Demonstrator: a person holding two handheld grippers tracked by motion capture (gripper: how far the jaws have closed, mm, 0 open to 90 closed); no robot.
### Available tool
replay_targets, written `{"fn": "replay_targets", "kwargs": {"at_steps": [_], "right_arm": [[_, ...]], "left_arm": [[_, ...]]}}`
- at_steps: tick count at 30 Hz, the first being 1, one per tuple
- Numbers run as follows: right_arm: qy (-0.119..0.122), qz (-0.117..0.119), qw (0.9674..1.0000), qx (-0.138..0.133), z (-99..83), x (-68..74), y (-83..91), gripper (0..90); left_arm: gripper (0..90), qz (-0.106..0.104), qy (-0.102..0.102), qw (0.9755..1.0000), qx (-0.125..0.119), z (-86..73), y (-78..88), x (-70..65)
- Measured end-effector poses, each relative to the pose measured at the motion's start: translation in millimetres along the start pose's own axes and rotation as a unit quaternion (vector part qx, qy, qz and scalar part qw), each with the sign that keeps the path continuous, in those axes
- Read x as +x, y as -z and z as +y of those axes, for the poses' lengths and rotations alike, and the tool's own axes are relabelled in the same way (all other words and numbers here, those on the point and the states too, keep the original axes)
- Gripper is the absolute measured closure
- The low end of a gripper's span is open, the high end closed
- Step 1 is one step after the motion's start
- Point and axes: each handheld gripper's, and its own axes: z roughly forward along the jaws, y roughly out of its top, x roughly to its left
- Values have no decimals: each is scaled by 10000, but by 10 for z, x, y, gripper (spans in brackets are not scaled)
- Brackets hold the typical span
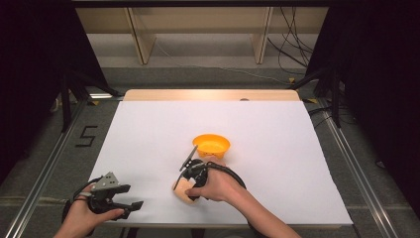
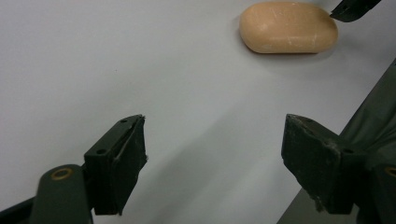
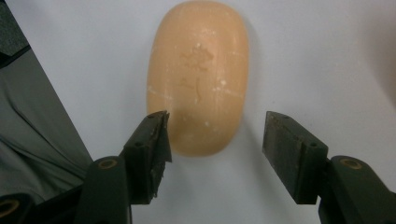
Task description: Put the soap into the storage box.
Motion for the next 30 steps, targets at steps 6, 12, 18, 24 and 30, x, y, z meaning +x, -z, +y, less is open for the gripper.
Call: {"fn": "replay_targets", "kwargs": {"at_steps": [6,12,18,24,30], "right_arm": [[23,32,10000,79,100,4,-26,397],[211,-72,9996,199,196,3,-83,370],[103,83,9998,178,283,57,-143,353],[68,-26,9993,356,315,56,-199,336],[132,11,9991,399,352,41,-257,312]], "left_arm": [[216,-13,74,10000,-4,-3,-1,-5],[215,-1,9,10000,8,-2,1,-1],[218,55,-92,9999,-19,4,14,20],[218,80,-168,9998,29,7,8,34],[218,14,-25,10000,33,-3,5,20]]}}
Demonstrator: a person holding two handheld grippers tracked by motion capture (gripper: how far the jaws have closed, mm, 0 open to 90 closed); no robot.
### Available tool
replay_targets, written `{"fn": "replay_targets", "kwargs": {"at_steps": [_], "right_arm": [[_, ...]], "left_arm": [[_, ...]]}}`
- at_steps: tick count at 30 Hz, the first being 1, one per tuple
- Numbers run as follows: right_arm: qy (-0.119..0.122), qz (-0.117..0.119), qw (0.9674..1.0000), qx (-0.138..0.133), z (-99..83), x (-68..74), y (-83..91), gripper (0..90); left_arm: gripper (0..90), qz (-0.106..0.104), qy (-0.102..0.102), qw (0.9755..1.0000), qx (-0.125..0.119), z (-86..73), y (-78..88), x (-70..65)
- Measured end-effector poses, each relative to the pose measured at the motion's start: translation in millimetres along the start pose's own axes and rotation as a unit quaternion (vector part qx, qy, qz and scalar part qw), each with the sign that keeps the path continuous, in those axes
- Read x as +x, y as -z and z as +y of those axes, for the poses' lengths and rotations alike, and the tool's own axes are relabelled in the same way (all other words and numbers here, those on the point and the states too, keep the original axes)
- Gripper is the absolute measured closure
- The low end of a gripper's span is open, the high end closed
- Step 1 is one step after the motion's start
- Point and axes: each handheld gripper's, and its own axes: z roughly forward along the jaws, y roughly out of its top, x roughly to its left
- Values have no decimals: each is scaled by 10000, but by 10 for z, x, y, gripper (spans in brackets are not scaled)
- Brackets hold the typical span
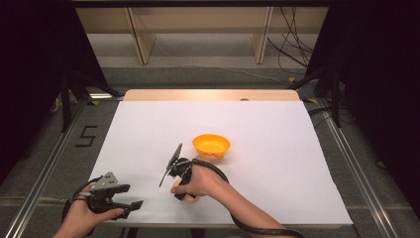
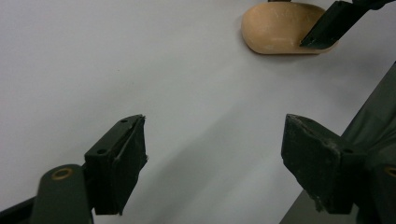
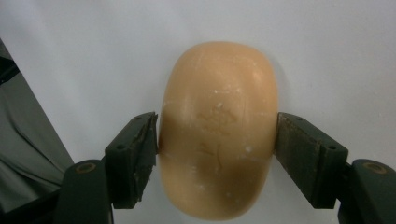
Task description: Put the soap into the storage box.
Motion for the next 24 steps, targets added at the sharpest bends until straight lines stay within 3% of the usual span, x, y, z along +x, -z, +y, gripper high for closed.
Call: {"fn": "replay_targets", "kwargs": {"at_steps": [1,3,9,11,12,13,14,15,24], "right_arm": [[-304,8,9995,119,-3,35,-4,310],[-62,8,9999,119,22,6,-46,313],[-209,2,9995,240,54,47,-103,309],[-102,-7,9997,233,54,31,-114,309],[-214,61,9995,229,59,37,-118,309],[-112,-39,9995,285,72,31,-113,313],[-273,-68,9990,343,83,63,-101,317],[-170,-93,9993,319,76,49,-117,317],[-243,-40,9994,256,73,74,-127,330]], "left_arm": [[218,1,-6,10000,3,-1,0,1],[218,-12,-4,10000,2,-1,1,5],[219,3,-28,10000,5,-2,-5,10],[220,-16,1,10000,10,-3,-7,5],[220,-29,-26,10000,26,-3,-5,8],[220,-31,-13,10000,23,-4,-6,7],[220,-33,-11,10000,23,-4,-7,8],[220,-32,-9,10000,25,-4,-7,8],[220,-41,36,10000,-9,-7,-14,1]]}}
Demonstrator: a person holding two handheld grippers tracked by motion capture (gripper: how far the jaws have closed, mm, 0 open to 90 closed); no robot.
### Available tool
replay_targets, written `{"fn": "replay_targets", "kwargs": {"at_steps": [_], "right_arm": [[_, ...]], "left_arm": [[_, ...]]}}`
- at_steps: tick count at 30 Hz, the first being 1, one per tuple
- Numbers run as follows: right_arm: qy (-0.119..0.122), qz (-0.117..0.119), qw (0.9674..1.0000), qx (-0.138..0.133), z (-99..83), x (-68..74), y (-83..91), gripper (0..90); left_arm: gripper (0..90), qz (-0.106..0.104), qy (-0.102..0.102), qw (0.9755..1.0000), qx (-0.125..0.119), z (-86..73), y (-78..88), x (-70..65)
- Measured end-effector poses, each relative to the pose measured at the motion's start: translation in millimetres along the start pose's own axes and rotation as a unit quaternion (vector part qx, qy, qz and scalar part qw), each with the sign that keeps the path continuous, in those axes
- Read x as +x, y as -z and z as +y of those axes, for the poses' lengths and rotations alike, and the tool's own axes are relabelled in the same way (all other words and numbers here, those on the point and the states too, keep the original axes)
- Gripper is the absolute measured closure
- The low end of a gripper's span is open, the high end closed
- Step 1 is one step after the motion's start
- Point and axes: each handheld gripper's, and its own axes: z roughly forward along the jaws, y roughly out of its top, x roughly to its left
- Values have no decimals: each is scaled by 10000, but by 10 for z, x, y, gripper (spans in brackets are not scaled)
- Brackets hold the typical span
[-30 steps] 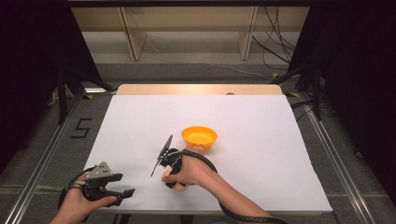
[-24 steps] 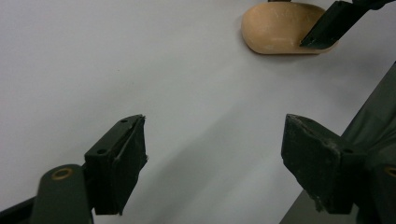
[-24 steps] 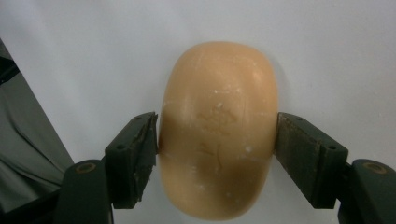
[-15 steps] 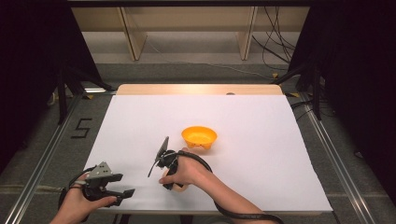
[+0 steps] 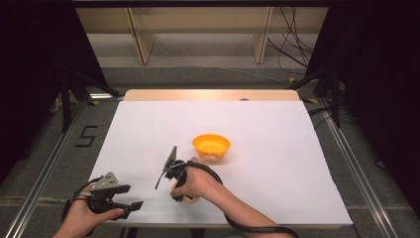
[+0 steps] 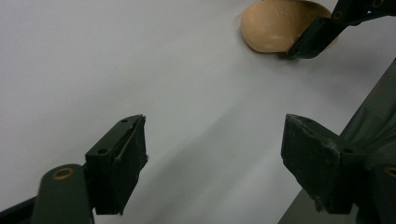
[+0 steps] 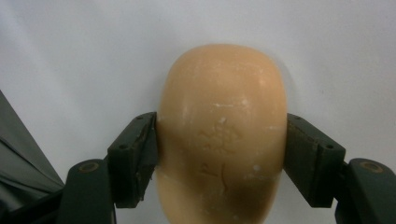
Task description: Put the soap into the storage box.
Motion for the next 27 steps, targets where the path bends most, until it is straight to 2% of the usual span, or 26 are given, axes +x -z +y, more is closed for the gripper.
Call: {"fn": "replay_targets", "kwargs": {"at_steps": [1,2,4,6,11,13,14,15,16,17,18,19,20,21,25,27], "right_arm": [[14,-42,10000,31,0,1,4,331],[-15,51,10000,-24,4,10,7,331],[-37,-31,10000,-17,-2,16,17,332],[-42,47,10000,-63,-15,14,9,333],[73,-41,10000,18,-44,-7,22,334],[-25,83,9999,-76,-54,5,29,334],[40,94,9999,-52,-55,-6,32,334],[106,-52,9999,-54,-72,-21,41,334],[106,-52,9999,-54,-72,-21,41,334],[-34,174,9997,-153,-79,-7,31,334],[86,162,9996,-213,-84,-25,26,334],[85,-27,9998,-166,-109,-38,34,334],[230,-39,9995,-218,-113,-54,41,334],[28,-30,9997,-221,-128,-34,44,334],[179,-23,9992,-368,-156,-71,50,334],[61,-2,9992,-397,-179,-63,59,335]], "left_arm": [[220,1,-5,10000,1,0,0,1],[220,13,10,10000,2,0,1,-2],[220,15,9,10000,-7,0,3,-2],[220,15,7,10000,-8,0,4,0],[221,13,21,10000,-17,0,3,-1],[221,14,26,10000,-22,0,4,-1],[221,11,25,10000,-23,0,3,-1],[221,12,25,10000,-23,0,3,-1],[221,16,17,10000,-18,1,3,0],[221,15,20,10000,-20,0,3,0],[221,13,21,10000,-19,0,4,0],[221,15,27,10000,-23,0,4,-1],[221,15,27,10000,-23,0,4,-1],[221,16,27,10000,-21,0,4,0],[221,15,24,10000,-22,0,3,-1],[221,17,21,10000,-21,0,1,-1]]}}
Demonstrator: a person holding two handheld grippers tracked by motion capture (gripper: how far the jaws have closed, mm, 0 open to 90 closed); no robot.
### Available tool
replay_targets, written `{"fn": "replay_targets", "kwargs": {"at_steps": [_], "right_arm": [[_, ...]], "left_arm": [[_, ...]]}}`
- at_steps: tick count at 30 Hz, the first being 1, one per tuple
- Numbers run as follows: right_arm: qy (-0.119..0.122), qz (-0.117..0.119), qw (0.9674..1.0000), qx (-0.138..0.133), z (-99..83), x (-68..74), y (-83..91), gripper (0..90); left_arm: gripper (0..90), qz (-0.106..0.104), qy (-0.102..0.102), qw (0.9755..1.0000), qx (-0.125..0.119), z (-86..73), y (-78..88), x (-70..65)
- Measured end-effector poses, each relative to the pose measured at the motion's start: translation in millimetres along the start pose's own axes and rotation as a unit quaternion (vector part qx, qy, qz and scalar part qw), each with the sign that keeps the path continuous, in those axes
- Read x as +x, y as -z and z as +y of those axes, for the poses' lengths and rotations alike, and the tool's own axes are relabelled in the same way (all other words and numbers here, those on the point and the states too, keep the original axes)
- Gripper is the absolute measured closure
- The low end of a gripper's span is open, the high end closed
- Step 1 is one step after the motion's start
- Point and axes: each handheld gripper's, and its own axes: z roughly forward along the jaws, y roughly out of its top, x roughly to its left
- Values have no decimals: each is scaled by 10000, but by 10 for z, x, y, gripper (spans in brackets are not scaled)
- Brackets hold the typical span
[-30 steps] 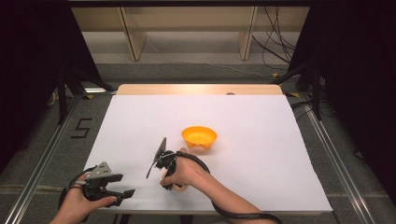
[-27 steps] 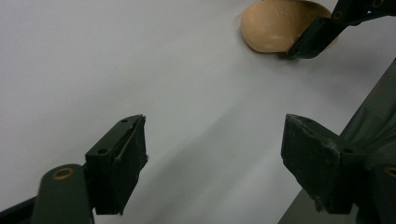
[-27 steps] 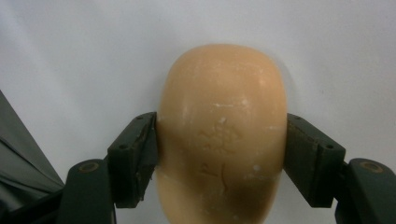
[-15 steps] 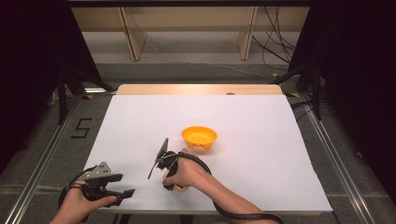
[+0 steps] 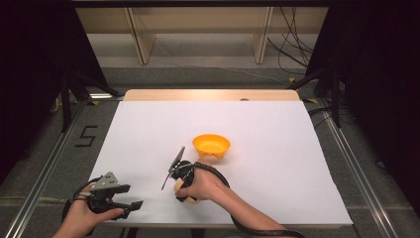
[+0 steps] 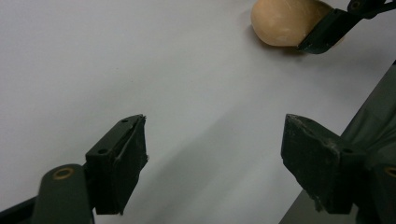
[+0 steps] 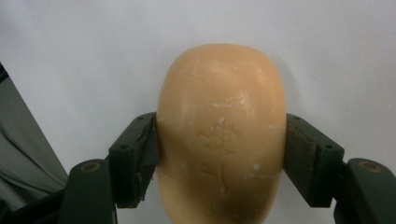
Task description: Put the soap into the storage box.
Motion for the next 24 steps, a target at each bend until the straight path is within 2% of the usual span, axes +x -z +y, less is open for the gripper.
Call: {"fn": "replay_targets", "kwargs": {"at_steps": [1,2,3,4,7,10,11,12,14,15,16,18,19,24], "right_arm": [[126,-9,9999,-64,-7,-18,0,335],[-73,15,10000,-45,-18,5,11,335],[158,-34,9997,-185,-28,-31,6,335],[-61,79,9997,-222,-41,-3,26,335],[-9,59,9995,-302,-54,-10,37,335],[-148,66,9993,-347,-74,9,76,335],[-198,92,9990,-383,-80,10,79,335],[-136,89,9990,-421,-89,1,83,335],[-142,111,9988,-446,-100,-4,99,335],[-59,82,9986,-512,-107,-17,104,335],[-174,96,9985,-502,-116,-7,116,335],[-203,79,9983,-536,-131,-13,134,335],[-136,65,9983,-569,-141,-27,141,335],[-205,27,9976,-657,-182,-57,204,335]], "left_arm": [[221,-1,1,10000,0,0,0,0],[221,1,4,10000,0,0,1,0],[221,-1,11,10000,-5,-1,1,-1],[221,-1,14,10000,-4,-1,2,0],[221,1,5,10000,1,-1,0,0],[221,2,-42,10000,38,1,7,5],[221,1,0,10000,0,-1,1,-1],[221,6,-43,10000,39,0,7,6],[221,-1,10,10000,-11,-1,2,-1],[221,50,-73,10000,27,3,7,12],[221,54,-96,9999,33,3,8,15],[221,56,-144,9999,31,4,5,24],[221,2,9,10000,2,-1,2,-1],[221,2,8,10000,-6,-1,1,-2]]}}
